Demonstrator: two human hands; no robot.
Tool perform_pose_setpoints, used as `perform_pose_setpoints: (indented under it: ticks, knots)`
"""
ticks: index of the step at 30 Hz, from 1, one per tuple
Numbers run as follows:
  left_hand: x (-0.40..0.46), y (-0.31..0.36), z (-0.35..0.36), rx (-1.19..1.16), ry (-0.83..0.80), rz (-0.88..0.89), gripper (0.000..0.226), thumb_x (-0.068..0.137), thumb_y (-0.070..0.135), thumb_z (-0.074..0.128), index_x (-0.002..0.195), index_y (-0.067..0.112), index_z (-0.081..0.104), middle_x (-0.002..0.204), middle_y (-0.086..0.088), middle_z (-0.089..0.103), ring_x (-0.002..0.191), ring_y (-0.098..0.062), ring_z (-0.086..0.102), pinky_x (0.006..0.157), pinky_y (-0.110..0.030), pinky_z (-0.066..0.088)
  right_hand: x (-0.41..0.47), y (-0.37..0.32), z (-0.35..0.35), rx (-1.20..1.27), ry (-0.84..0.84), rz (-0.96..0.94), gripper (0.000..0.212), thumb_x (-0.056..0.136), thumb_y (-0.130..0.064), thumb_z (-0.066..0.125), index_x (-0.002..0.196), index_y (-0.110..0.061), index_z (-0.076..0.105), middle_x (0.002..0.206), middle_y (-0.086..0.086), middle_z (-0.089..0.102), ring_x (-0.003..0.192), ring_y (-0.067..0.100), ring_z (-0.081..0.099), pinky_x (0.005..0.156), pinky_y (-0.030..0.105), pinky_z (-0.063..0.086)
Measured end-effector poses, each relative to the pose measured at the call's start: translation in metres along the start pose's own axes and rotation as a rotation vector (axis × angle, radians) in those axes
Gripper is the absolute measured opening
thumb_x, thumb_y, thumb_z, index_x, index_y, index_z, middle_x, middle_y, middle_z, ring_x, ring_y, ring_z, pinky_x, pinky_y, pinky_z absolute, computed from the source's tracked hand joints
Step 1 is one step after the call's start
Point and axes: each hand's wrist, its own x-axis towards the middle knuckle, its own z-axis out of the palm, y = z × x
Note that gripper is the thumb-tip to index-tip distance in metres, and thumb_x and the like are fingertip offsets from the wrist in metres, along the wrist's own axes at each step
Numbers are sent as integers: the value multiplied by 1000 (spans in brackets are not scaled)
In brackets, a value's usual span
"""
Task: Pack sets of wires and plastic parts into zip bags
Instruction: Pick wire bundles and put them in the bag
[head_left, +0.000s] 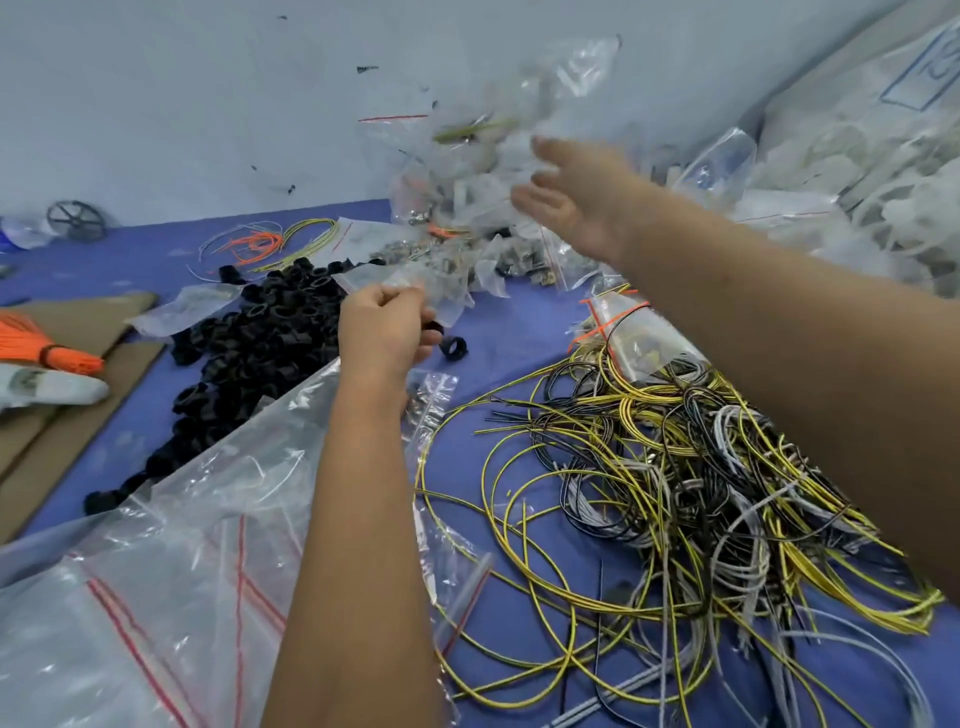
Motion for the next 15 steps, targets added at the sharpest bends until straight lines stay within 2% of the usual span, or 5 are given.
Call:
perform_pose_setpoints:
  ticks: [4, 7, 9, 12, 15]
  knots:
    - [6, 2, -12, 35, 92, 80, 17, 92, 13, 60, 75, 14, 61, 66, 1, 68, 46, -12, 59, 46, -20, 44, -36, 53, 1, -632, -129, 0, 7, 99, -5, 59, 94, -1, 61, 78, 24, 60, 53, 23, 59, 45, 26, 49]
    - [10, 2, -22, 121, 127, 126, 16, 86, 19, 60, 70, 20, 61, 69, -3, 70, 59, -23, 61, 64, -32, 48, -70, 89, 5, -1041, -328, 30, 37, 98, -37, 68, 83, -3, 67, 68, 12, 71, 42, 16, 57, 40, 21, 43]
    - [13, 0, -27, 131, 148, 119, 15, 87, 19, 61, 72, 19, 61, 69, -2, 70, 59, -24, 59, 65, -33, 46, -83, 108, 11, -1292, -394, -68, 51, 90, -51, 72, 70, -5, 66, 54, 5, 60, 45, 16, 47, 47, 26, 37]
    - [13, -2, -30, 153, 124, 132, 17, 92, 24, 63, 76, 19, 61, 71, 0, 72, 60, -19, 62, 64, -35, 50, -94, 115, 18, -1286, -365, -183, 37, 85, -35, 81, 65, -9, 64, 55, 2, 52, 54, 16, 43, 58, 32, 34]
    - [9, 4, -28, 500, -23, 320, 22, 93, 42, 69, 84, 23, 64, 82, 2, 71, 76, -16, 64, 77, -34, 51, -103, 105, 14, -868, -346, -151, 24, 90, -8, 70, 70, -12, 58, 71, 17, 70, 60, 21, 58, 58, 31, 47]
